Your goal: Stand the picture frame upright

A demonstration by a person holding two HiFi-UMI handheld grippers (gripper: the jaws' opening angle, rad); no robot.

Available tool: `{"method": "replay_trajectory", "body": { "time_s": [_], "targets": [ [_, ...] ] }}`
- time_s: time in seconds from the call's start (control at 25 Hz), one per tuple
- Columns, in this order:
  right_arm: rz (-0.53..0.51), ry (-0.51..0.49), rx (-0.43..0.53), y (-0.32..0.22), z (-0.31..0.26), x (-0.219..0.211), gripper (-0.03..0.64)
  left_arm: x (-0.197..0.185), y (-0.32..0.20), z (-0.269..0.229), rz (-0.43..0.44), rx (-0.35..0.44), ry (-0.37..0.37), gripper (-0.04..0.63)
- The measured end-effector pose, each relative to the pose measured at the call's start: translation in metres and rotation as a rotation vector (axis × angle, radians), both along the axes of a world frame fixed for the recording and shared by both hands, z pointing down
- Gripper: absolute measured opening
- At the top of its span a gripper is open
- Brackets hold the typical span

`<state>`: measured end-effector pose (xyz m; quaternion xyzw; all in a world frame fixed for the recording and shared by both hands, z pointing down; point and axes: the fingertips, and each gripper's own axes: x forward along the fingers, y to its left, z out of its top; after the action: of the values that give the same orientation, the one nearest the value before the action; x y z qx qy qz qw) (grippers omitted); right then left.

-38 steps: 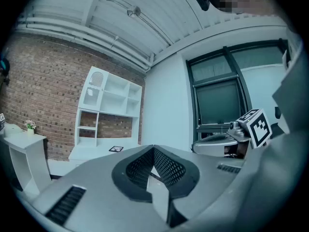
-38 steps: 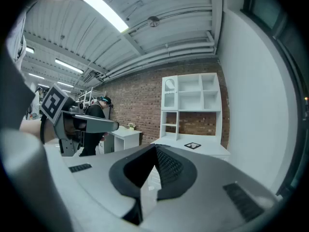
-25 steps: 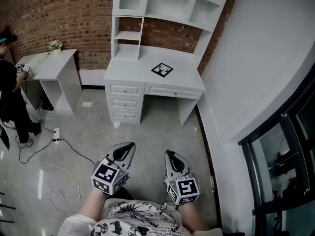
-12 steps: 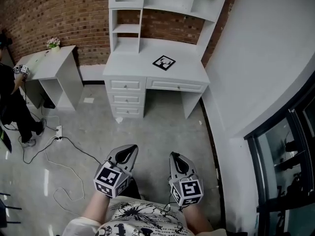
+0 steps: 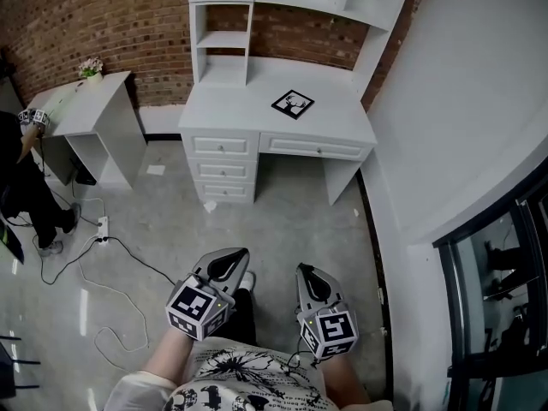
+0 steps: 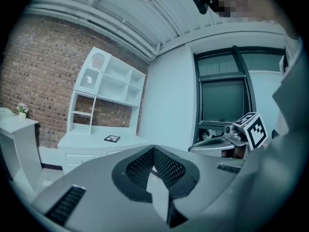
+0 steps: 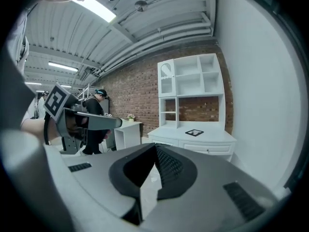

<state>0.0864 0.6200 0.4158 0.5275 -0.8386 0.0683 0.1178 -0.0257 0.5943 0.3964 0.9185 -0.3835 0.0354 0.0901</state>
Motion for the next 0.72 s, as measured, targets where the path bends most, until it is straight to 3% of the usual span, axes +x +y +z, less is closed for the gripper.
{"method": "replay_trajectory", "body": {
  "time_s": [0.28,0.72],
  "targets": [
    [0.005,0.019,-0.051,-0.086,0.005,0.006,0.005,0.004,-0.093,0.003,0.001,-0.047,-0.008,0.011],
    [0.04,0.086,-0.102,-0.276,-0.004,0.009,0.006,0.005,-0.293,-0.01,0.028,-0.072,-0.017,0.011]
  ]
}}
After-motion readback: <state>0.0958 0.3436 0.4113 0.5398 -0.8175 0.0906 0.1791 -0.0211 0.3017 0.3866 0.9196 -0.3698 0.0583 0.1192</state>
